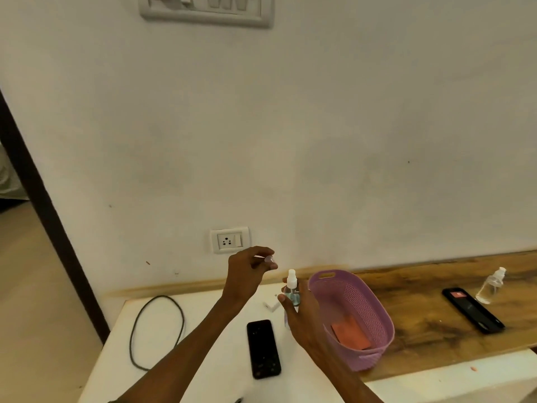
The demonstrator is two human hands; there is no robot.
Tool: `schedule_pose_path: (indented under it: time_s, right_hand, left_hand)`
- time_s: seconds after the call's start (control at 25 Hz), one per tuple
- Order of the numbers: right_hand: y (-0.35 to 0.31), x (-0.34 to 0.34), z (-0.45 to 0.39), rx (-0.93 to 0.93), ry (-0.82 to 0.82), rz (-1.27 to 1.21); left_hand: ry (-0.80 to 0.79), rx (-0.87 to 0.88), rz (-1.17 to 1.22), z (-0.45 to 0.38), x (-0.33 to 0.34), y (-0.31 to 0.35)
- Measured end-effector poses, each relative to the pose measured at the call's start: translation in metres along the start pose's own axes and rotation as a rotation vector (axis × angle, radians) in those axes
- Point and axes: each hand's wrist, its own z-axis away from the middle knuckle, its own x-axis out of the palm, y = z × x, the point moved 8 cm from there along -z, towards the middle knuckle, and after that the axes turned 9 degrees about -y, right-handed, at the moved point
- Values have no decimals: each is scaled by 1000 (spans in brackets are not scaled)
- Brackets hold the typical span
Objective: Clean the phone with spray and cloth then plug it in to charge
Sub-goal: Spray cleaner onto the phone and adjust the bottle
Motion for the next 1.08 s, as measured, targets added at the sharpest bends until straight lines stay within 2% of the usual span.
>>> schedule_pose_path:
  time_s: [0.36,0.6,0.84,1.08]
  right_hand:
    - [-36,31,10,-44,-68,-40]
    - [-53,30,12,-103,-85,-17]
    - [-69,25,16,-170,-83,28]
    - [-78,32,14,-177,-120,6]
  left_hand:
    - [-33,66,6,24,-12,26]
    - [-55,83,-82,26,-17,39]
    - [-63,-7,34,31,-24,38]
    - [-119,8,36,33,-25,47]
